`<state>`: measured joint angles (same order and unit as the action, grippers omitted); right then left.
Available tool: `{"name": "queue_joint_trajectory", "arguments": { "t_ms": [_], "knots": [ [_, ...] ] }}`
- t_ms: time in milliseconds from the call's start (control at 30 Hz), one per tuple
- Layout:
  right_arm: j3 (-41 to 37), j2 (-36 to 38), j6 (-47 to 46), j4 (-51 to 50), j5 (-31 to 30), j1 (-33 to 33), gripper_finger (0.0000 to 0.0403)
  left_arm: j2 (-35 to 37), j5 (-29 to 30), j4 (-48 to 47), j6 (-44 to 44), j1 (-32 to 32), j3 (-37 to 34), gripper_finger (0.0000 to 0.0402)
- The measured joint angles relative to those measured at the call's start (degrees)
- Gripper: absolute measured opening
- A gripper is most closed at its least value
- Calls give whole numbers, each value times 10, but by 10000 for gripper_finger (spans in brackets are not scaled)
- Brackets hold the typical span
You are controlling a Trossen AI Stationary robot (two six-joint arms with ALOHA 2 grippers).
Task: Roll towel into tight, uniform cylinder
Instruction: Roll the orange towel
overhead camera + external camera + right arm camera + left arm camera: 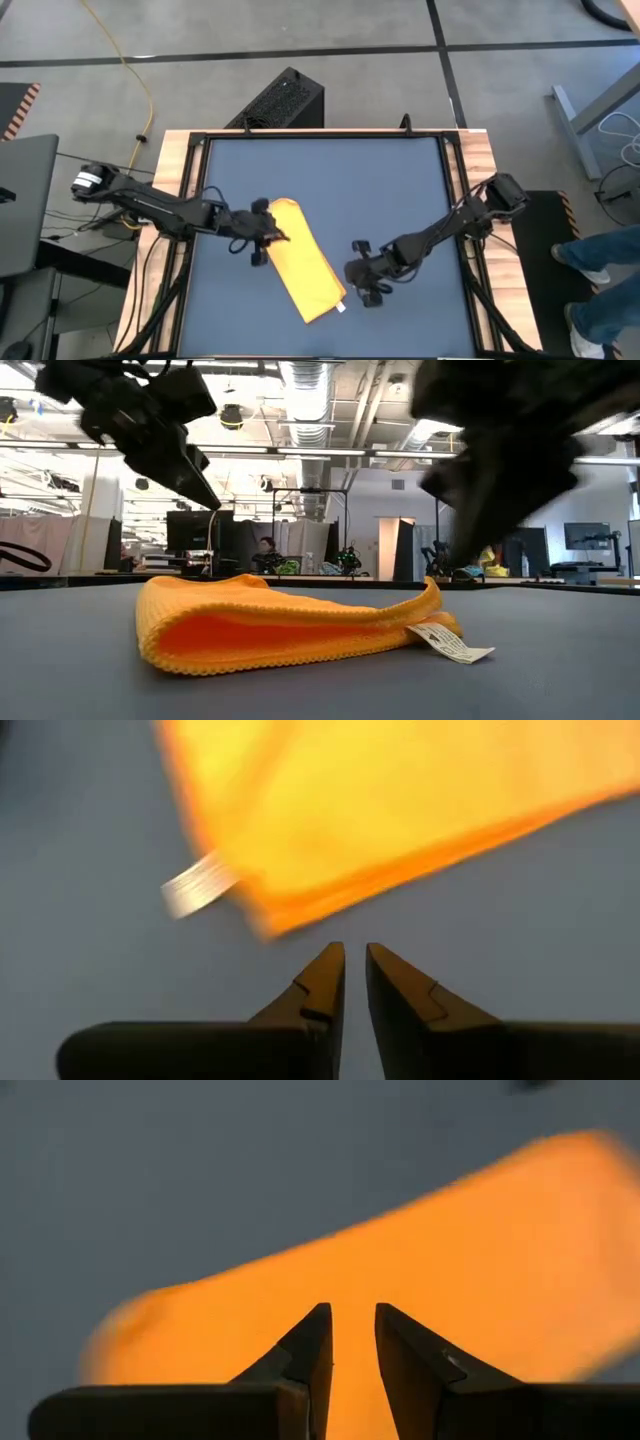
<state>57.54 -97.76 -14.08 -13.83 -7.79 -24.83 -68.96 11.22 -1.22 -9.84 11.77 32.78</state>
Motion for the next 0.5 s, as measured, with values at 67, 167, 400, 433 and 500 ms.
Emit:
{"name": "queue_joint_trajectory", "arguments": {
  "t_ms": [67, 167, 400, 433, 500],
  "knots": [
    [0, 0, 44, 28, -31, 26, 71, -31, -10, 79, -8, 20, -15, 68],
    [-2, 0, 91, 109, -36, 78, 71, -94, -11, 164, -13, 51, -19, 68],
    [-7, -66, 154, 280, 98, 184, 71, -216, -44, 152, -14, 85, 22, 68],
    [-6, -79, 164, 288, 100, 192, 71, -228, -45, 141, -14, 85, 27, 68],
    [4, -110, 181, 313, 101, 208, 71, -239, -45, 123, -15, 85, 34, 68]
  ]
}}
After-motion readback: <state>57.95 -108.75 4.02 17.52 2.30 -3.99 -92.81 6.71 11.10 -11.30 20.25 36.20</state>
